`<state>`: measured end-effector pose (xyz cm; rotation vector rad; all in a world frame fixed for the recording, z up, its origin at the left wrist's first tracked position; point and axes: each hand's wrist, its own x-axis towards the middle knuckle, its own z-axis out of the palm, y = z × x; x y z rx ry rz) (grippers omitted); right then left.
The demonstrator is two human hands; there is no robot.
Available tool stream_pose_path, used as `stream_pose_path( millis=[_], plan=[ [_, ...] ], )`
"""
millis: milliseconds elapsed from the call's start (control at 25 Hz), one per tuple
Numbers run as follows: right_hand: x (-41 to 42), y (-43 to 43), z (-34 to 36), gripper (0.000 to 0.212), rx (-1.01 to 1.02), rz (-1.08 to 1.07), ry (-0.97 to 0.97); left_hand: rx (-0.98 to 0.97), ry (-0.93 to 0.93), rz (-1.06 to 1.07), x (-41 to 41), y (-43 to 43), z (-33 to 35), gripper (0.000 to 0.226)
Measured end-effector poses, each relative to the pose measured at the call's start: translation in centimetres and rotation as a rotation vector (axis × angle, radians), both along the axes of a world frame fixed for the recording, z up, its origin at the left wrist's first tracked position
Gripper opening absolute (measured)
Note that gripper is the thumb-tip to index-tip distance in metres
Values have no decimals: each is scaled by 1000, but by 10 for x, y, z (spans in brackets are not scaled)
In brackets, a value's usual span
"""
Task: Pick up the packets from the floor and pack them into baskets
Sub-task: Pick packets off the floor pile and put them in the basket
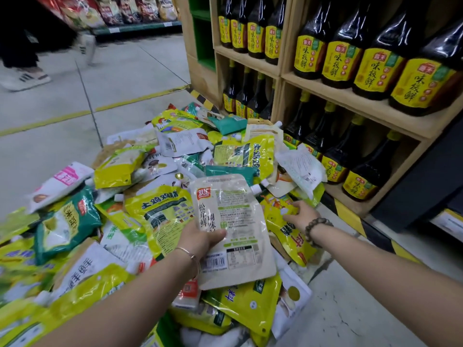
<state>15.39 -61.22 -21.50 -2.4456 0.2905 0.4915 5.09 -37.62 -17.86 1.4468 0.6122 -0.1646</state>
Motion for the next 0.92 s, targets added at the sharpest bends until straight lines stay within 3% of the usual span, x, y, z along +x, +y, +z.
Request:
stream_pose_path(
  millis=[200, 320, 400, 520, 600, 680, 800, 920],
  plan=[
    [21, -15, -23, 105, -82, 29, 92, 47, 56, -10, -7, 14, -8, 28],
    [31, -24, -18, 111, -277, 157, 208, 45, 75, -3, -8, 17, -9, 27],
    [29, -24, -16, 107, -227, 161, 218, 57, 85, -11, -6, 20, -12, 29],
    [21, -23, -23, 121, -43, -5, 250, 60, 94, -22, -5, 19, -11, 29],
    [16, -21, -24, 127, -38, -18, 259, 51, 94, -35, -6, 17, -8, 28],
    [14, -19, -19, 117, -11, -7, 269, 53, 98, -44, -6, 18, -9, 26],
    [9, -19, -17, 69, 218, -142, 257, 43, 101, -23, -3, 18, -12, 23],
    [-4, -14, -15, 53, 381, -186, 201, 2, 77, 41, 1, 15, -15, 20]
  ],
)
